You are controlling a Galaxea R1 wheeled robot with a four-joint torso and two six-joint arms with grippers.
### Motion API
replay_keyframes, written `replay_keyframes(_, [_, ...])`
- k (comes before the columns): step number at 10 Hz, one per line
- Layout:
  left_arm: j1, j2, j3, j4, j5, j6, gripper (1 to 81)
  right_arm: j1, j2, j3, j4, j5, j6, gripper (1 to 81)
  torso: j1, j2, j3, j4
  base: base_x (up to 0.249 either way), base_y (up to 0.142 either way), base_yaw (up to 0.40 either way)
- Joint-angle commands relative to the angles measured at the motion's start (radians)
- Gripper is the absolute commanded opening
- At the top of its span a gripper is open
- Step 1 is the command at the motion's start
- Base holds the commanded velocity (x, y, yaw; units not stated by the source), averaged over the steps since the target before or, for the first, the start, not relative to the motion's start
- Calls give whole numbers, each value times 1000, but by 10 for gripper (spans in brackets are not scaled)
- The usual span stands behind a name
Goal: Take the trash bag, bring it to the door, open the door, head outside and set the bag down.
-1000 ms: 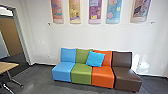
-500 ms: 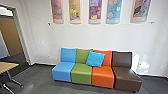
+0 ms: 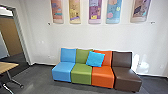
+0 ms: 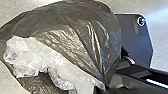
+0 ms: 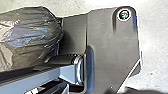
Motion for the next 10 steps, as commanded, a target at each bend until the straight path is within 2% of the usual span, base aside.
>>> replay_keyframes(1, [-68,2,1,1,59,5,10,54,-6,6,-7,-55,-4,811,0,0,0,0,0,0,-197])
replay_keyframes(10, [-73,2,1,1,60,7,10,54,-1,6,-4,-55,-4,811,0,0,0,0,0,0,-201])
